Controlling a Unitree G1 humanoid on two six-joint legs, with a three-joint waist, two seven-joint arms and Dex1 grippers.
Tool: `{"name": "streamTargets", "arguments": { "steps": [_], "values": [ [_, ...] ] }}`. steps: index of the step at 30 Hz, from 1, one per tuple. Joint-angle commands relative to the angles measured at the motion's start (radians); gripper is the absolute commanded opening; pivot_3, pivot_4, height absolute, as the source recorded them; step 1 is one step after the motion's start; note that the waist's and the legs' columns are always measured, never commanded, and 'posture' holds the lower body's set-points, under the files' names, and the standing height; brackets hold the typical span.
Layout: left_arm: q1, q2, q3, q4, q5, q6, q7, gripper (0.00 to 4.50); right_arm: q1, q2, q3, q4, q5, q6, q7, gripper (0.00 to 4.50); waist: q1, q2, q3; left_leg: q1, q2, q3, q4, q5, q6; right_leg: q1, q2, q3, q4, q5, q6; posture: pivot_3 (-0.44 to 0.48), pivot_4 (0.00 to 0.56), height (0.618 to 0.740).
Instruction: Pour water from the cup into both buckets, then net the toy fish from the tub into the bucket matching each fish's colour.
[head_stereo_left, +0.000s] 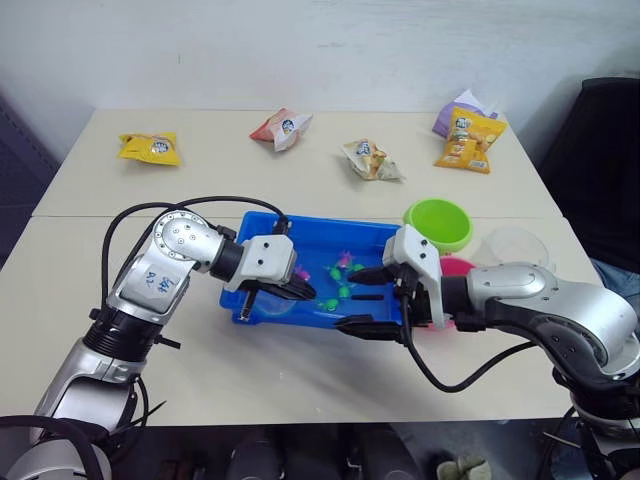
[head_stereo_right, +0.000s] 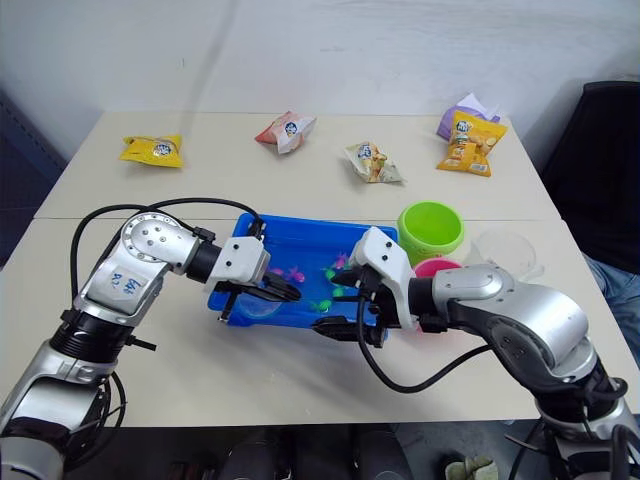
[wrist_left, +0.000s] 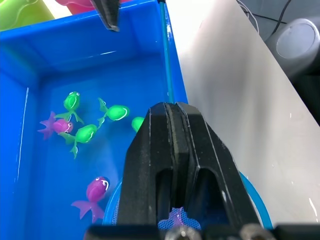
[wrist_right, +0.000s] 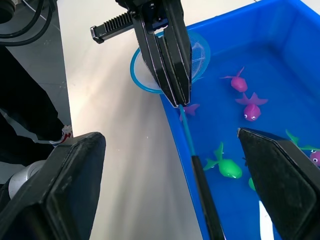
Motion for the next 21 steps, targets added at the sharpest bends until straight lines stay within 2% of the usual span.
{"name": "streamTargets", "arguments": {
  "steps": [1,3,4,6,15,18,21],
  "values": [
    [-0.022,-0.006,0.012,-0.02,-0.001,-0.003,0.01,0.0,-0.012,0.009,-0.007,-0.006,-0.005,0.0,0.001,2.65,0.0,0.0,0.0,0.0,0.0,0.0,0.0,0.0,0.0,0.0,0.0,0.0,0.0,0.0,0.0,0.0,0.15,0.739],
    [-0.02,-0.008,0.013,-0.021,-0.002,-0.004,0.013,0.0,-0.01,0.014,-0.009,-0.004,-0.009,0.002,0.0,1.57,0.0,0.0,0.0,0.0,0.0,0.0,0.0,0.0,0.0,0.0,0.0,0.0,0.0,0.0,0.0,0.0,0.15,0.739],
    [-0.02,-0.008,0.013,-0.021,-0.002,-0.004,0.014,0.0,-0.009,0.016,-0.009,-0.003,-0.012,0.001,0.001,1.19,0.0,0.0,0.0,0.0,0.0,0.0,0.0,0.0,0.0,0.0,0.0,0.0,0.0,0.0,0.0,0.0,0.15,0.739],
    [-0.018,-0.01,0.014,-0.022,-0.004,-0.005,0.017,0.0,-0.007,0.018,-0.008,0.001,-0.016,0.0,0.007,0.06,0.0,0.0,0.0,0.0,0.0,0.0,0.0,0.0,0.0,0.0,0.0,0.0,0.0,0.0,0.0,0.0,0.15,0.739],
    [-0.002,-0.015,0.028,-0.034,-0.024,0.013,0.024,0.0,-0.004,0.019,-0.009,0.018,-0.057,-0.041,0.033,0.02,0.0,0.0,0.0,0.0,0.0,0.0,0.0,0.0,0.0,0.0,0.0,0.0,0.0,0.0,0.0,0.0,0.15,0.739],
    [0.006,-0.05,0.114,-0.009,-0.098,-0.008,0.06,0.93,-0.007,0.006,-0.003,0.015,-0.093,-0.077,0.053,0.0,0.0,0.0,0.0,0.0,0.0,0.0,0.0,0.0,0.0,0.0,0.0,0.0,0.0,0.0,0.0,0.0,0.15,0.739],
    [-0.037,-0.074,0.271,0.046,-0.232,0.045,0.103,2.27,-0.003,-0.018,-0.003,0.006,-0.126,-0.11,0.078,0.0,0.0,0.0,0.0,0.0,0.0,0.0,0.001,0.0,0.0,0.0,0.0,0.0,0.001,0.0,0.0,0.0,0.15,0.739]
  ]
}}
